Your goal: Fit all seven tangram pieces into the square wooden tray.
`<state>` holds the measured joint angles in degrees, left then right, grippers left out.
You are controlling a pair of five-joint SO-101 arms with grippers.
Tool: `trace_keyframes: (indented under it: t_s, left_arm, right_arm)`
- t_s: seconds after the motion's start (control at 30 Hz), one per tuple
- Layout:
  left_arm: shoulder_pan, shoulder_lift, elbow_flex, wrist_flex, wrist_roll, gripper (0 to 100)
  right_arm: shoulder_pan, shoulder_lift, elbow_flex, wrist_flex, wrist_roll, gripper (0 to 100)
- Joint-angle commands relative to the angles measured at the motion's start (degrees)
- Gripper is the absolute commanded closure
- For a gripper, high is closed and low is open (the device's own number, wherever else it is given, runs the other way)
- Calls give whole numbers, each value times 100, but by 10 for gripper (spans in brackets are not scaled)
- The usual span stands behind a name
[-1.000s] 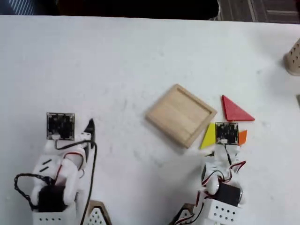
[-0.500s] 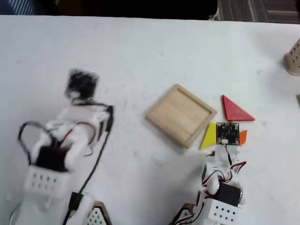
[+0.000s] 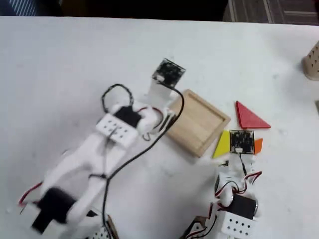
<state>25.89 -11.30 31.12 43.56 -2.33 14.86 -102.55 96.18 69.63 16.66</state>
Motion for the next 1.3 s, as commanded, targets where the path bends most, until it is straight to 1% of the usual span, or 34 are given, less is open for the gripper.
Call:
trace_keyframes:
  t_s: [0.0,0.17,0.33,0.57,0.73,0.87,1.07,1.27]
  left_arm:
    - [22,1112,-624,-765,53,820]
    - [-119,2334,-1345,-756,44,820]
    - [-391,3187,-2004,-747,-299,823]
    - [-418,3248,-2066,-738,-299,823]
    - [-400,3257,-2163,-132,-281,823]
    - [-593,3319,-2453,422,299,823]
    - [-1103,3319,-2444,765,1081,823]
    - [-1754,3319,-2444,1143,1609,823]
  right_arm:
    - [31,-75,44,13,35,978]
    - [22,-75,44,13,35,978]
    - [22,-75,44,13,35,978]
    - [22,-75,44,13,35,978]
    - [22,-75,53,13,35,978]
    - [40,-75,62,13,35,978]
    - [48,-75,62,13,35,978]
    - [48,-75,62,13,35,978]
